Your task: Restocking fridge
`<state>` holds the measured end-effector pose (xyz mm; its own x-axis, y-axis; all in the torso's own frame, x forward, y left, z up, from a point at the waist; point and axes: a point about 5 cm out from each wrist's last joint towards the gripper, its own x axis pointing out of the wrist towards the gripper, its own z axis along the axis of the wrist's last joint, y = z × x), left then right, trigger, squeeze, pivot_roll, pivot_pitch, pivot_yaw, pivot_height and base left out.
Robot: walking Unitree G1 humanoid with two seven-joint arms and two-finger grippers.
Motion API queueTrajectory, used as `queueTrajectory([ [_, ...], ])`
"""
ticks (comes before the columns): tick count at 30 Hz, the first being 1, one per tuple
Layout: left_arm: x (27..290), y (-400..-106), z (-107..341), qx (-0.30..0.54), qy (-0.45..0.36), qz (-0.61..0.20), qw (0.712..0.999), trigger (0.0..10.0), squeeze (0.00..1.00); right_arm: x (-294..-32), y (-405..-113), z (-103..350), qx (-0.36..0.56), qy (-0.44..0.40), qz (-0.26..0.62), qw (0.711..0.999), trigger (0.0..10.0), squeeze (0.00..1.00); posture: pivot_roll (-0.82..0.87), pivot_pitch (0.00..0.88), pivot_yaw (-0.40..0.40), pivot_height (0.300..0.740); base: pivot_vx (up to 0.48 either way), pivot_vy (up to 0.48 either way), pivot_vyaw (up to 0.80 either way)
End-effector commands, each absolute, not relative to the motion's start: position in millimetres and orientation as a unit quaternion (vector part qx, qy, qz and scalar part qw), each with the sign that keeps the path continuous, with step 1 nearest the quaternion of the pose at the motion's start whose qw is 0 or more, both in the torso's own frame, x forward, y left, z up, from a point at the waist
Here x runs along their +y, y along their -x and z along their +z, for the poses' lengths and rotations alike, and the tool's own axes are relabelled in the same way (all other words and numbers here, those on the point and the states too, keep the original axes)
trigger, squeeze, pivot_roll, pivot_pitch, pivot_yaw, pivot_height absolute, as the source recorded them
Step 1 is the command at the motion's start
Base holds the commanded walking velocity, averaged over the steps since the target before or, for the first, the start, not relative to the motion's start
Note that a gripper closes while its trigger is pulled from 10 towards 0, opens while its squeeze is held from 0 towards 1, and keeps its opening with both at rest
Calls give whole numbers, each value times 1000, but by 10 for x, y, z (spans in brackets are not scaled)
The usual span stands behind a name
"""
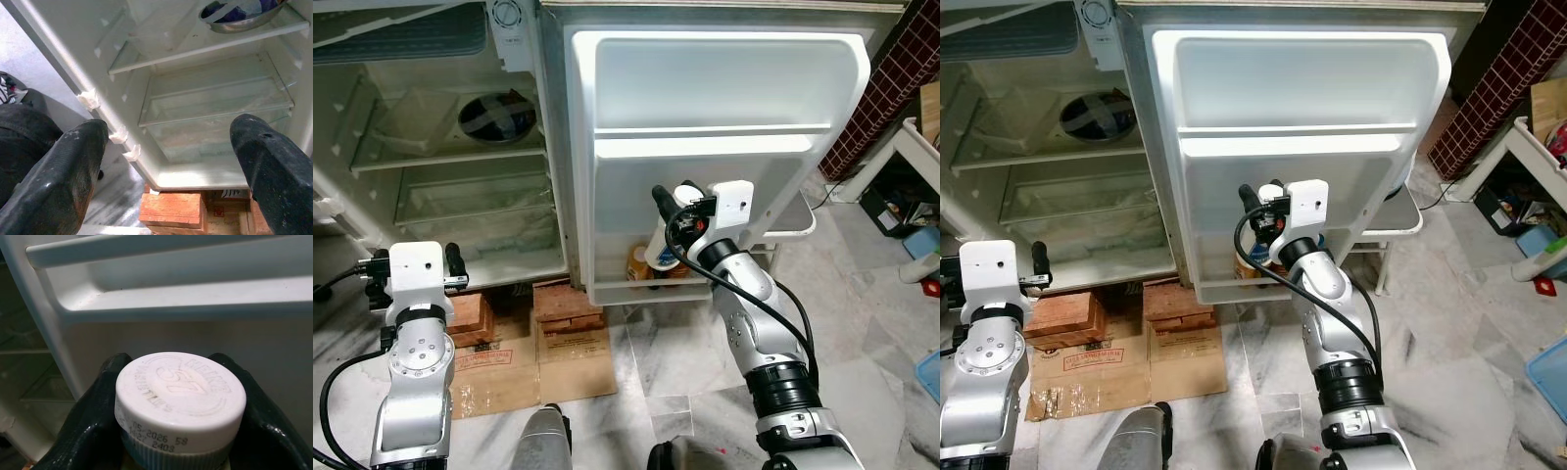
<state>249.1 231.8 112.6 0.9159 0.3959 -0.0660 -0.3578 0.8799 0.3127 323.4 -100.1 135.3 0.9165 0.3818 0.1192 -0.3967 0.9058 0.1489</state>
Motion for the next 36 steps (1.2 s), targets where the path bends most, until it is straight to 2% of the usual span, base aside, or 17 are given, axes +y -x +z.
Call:
queueTrajectory([
  [1,2312,-2483,1128,67,-148,193,968,10000,0,-995,-3218,1412,-63,-84,208,972,10000,0,78,162,-65,693,0,0,0],
  [14,2440,-2605,1235,40,-157,219,962,10000,0,-1000,-3209,1375,-58,-78,213,972,10000,0,73,158,-66,613,0,0,0],
  [27,2484,-2629,1232,44,-162,228,959,10000,0,-983,-3193,1361,-55,-78,218,971,10000,0,65,166,-68,613,0,0,0],
  [36,2467,-2677,1267,36,-158,221,962,10000,0,-871,-3142,1382,-67,-53,256,963,10000,0,59,164,-68,613,0,0,46],
])
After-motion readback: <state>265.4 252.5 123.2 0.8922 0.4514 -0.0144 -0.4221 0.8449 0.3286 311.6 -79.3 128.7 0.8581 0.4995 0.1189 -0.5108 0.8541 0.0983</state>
